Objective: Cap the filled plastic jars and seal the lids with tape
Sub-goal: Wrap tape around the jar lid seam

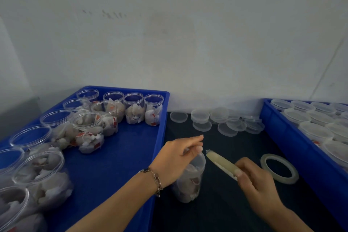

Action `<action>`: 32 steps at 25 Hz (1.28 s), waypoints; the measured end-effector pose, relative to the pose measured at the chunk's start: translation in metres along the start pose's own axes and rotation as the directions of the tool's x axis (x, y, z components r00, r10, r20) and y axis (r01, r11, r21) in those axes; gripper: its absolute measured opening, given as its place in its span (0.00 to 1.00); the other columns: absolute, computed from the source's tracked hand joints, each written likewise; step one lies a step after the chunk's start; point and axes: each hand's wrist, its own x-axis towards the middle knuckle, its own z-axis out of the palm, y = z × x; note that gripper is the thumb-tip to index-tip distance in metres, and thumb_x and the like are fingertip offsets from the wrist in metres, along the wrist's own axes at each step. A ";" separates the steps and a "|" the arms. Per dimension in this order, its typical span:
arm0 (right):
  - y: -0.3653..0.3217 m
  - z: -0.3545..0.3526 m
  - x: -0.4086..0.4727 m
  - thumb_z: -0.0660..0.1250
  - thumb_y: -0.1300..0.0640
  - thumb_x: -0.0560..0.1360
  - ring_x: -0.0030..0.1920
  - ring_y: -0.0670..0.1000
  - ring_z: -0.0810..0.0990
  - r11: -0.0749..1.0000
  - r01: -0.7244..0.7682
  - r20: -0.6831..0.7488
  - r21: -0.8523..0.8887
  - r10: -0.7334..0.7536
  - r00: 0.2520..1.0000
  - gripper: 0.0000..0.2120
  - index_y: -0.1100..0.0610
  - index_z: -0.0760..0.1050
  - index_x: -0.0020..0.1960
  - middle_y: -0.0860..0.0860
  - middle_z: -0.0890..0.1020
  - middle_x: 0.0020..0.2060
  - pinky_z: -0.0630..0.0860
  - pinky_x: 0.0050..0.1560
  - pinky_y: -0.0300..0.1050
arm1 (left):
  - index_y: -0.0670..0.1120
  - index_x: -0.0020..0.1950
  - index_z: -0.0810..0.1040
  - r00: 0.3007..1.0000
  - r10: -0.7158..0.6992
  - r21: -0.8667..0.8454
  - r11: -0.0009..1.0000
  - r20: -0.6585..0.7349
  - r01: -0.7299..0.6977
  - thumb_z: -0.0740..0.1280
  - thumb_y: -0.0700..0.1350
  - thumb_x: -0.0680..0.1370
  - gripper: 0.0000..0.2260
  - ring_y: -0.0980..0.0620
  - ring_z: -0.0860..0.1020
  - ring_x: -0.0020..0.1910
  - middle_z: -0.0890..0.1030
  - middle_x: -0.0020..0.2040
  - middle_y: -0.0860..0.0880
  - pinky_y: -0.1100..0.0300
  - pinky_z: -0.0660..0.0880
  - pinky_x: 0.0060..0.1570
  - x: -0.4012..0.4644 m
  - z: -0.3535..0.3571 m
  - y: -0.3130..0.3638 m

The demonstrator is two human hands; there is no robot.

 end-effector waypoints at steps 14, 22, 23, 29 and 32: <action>-0.040 0.006 -0.001 0.48 0.36 0.78 0.26 0.41 0.72 0.800 -0.042 0.273 -0.599 0.252 0.928 0.29 0.31 0.26 0.63 0.43 0.73 0.29 0.66 0.26 0.34 | 0.51 0.44 0.79 0.976 0.173 0.418 0.902 -0.129 -0.105 0.64 0.53 0.77 0.08 0.61 0.68 0.41 0.70 0.37 0.60 0.73 0.63 0.40 -0.006 0.012 0.000; 0.014 -0.006 0.012 0.44 0.19 0.62 0.28 0.40 0.74 0.857 -0.339 0.512 -0.388 0.506 0.694 0.47 0.38 0.32 0.73 0.46 0.77 0.32 0.71 0.34 0.37 | 0.52 0.43 0.80 0.979 0.159 0.410 0.908 -0.129 -0.093 0.66 0.53 0.77 0.08 0.62 0.68 0.40 0.72 0.37 0.60 0.73 0.65 0.42 -0.007 0.004 -0.005; 0.019 -0.005 0.009 0.48 0.20 0.64 0.27 0.40 0.73 0.882 -0.406 0.576 -0.237 0.465 0.673 0.43 0.33 0.35 0.72 0.46 0.76 0.31 0.71 0.33 0.38 | 0.52 0.44 0.81 0.982 0.137 0.404 0.912 -0.129 -0.074 0.66 0.53 0.76 0.08 0.62 0.69 0.41 0.74 0.38 0.60 0.72 0.66 0.44 -0.007 0.002 -0.006; 0.024 0.004 -0.002 0.55 0.33 0.74 0.25 0.42 0.74 0.921 -0.389 0.607 -0.008 0.313 0.730 0.20 0.35 0.69 0.64 0.48 0.77 0.36 0.70 0.26 0.34 | 0.54 0.51 0.83 0.992 0.119 0.471 0.878 -0.031 -0.090 0.66 0.55 0.76 0.10 0.61 0.70 0.44 0.81 0.46 0.57 0.67 0.69 0.48 -0.006 0.000 -0.005; 0.020 0.006 -0.004 0.54 0.43 0.79 0.28 0.37 0.74 0.933 -0.348 0.411 -0.086 0.352 0.841 0.13 0.46 0.75 0.45 0.49 0.78 0.37 0.68 0.30 0.31 | 0.54 0.43 0.84 1.000 0.031 0.441 0.897 0.004 -0.029 0.69 0.57 0.73 0.08 0.61 0.74 0.42 0.79 0.40 0.59 0.66 0.73 0.47 -0.006 -0.005 -0.003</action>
